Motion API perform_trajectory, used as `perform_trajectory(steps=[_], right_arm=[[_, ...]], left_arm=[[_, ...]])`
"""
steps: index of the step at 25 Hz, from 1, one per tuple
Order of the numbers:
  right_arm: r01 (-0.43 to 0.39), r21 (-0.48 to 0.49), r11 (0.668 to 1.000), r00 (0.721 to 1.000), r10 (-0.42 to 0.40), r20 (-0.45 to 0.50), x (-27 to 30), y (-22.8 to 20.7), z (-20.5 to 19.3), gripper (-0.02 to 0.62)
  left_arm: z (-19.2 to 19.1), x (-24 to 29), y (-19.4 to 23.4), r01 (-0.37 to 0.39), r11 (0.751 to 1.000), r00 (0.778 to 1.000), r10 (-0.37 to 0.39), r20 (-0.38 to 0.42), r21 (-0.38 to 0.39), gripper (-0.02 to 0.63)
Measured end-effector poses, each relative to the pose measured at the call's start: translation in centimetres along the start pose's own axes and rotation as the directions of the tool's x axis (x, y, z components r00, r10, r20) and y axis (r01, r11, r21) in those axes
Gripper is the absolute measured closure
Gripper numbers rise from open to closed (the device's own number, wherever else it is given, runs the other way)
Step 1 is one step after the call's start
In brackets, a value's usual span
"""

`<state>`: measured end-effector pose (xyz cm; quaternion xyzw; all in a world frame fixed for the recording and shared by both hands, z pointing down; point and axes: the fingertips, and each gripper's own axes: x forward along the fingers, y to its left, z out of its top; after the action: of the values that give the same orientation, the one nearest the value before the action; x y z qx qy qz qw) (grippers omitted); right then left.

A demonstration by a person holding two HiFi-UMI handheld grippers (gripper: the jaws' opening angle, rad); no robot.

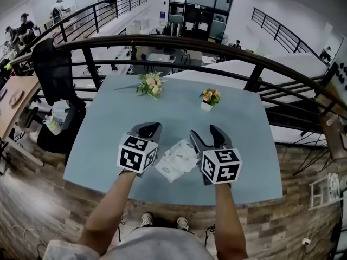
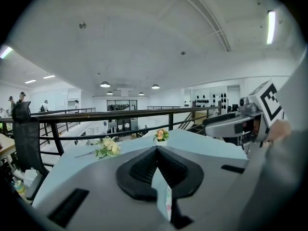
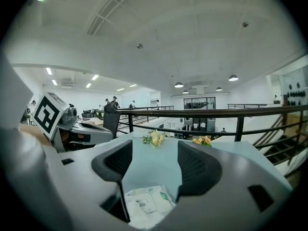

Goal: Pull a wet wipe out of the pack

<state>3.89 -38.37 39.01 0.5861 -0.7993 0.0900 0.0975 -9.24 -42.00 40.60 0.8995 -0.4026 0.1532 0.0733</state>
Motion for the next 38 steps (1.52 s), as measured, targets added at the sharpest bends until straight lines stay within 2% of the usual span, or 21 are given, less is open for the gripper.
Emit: perform_trajectory(steps=[9,18,31,38], right_arm=[[0.004,-0.01,1.0,0.998,-0.005,-0.059,1.1,1.4,-2.2,0.318],[-0.04,0.004,0.999,0.987,0.04,-0.157,1.6,2.6,-6.3,0.319],[-0.109,0.036,0.993,0.949,0.115,-0.295,1.9,3.8,-12.3,0.321],[-0.155,0.023,0.988,0.926,0.153,-0.345,2.1,4.3,-14.5,0.324]], left_arm=[[-1.7,-0.2,0.7,0.012,1.0,1.0,-0.012,-0.019,-0.016,0.611],[-3.6,-0.1,-0.1,0.028,0.999,0.999,-0.029,-0.043,-0.026,0.611],[-6.4,-0.6,-1.2,0.016,0.998,0.996,-0.021,-0.082,-0.063,0.611],[-8.2,-0.4,-1.8,0.013,0.996,0.994,-0.023,-0.107,-0.091,0.611]])
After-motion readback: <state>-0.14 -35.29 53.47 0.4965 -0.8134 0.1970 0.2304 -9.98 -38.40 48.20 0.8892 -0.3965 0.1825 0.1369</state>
